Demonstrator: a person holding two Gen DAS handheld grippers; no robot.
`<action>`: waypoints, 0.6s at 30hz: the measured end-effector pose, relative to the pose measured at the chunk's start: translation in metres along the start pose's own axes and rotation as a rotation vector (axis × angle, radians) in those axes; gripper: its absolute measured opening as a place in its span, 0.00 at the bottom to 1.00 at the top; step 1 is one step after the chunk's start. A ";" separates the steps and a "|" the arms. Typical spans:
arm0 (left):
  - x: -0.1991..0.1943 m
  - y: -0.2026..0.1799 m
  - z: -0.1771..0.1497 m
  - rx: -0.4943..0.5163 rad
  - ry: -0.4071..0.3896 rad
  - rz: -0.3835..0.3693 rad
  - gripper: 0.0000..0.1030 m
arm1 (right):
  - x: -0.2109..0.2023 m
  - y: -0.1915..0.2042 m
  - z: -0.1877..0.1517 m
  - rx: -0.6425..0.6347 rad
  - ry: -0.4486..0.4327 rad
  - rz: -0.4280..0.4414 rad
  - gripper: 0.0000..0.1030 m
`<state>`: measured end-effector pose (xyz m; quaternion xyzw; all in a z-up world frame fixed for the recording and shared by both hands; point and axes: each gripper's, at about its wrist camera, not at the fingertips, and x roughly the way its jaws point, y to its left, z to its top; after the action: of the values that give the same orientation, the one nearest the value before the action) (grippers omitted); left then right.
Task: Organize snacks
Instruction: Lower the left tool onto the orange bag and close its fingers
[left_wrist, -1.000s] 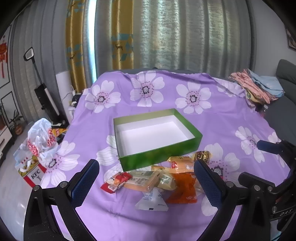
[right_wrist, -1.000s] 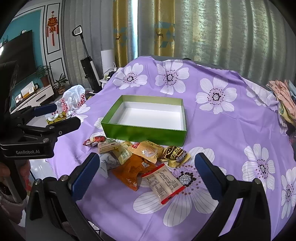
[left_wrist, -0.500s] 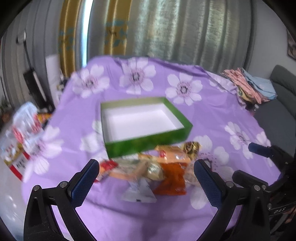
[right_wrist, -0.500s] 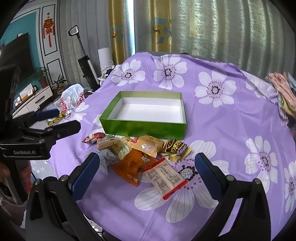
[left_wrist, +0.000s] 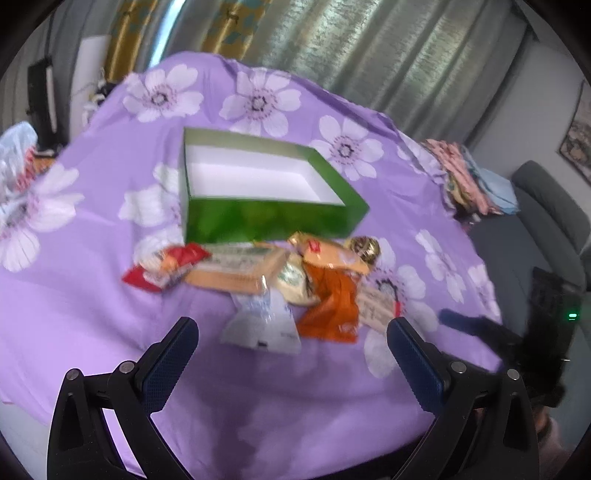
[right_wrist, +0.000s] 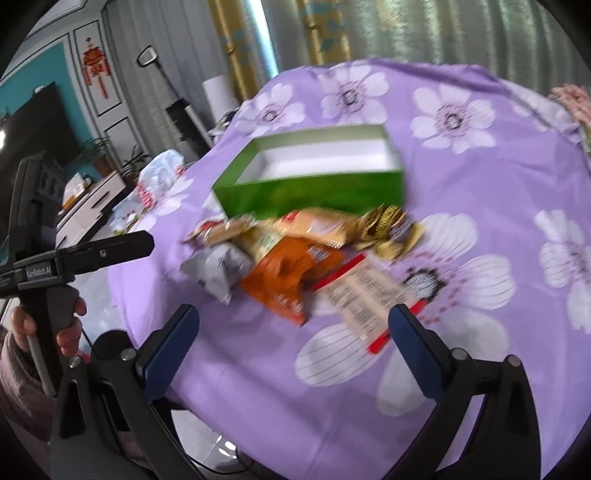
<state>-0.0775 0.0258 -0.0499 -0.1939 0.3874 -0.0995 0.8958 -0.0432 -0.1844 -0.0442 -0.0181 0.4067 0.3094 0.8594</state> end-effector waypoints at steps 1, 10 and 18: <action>0.000 0.002 -0.002 -0.002 0.003 -0.011 0.99 | 0.004 0.001 -0.003 0.000 0.007 0.010 0.99; 0.020 -0.029 0.006 0.123 0.002 -0.080 0.98 | 0.040 -0.003 -0.011 0.064 0.037 0.093 0.88; 0.069 -0.049 0.015 0.203 0.083 -0.079 0.90 | 0.055 -0.009 -0.009 0.099 0.024 0.145 0.71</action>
<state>-0.0208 -0.0372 -0.0645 -0.1131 0.4042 -0.1815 0.8893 -0.0176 -0.1659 -0.0913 0.0499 0.4317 0.3499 0.8299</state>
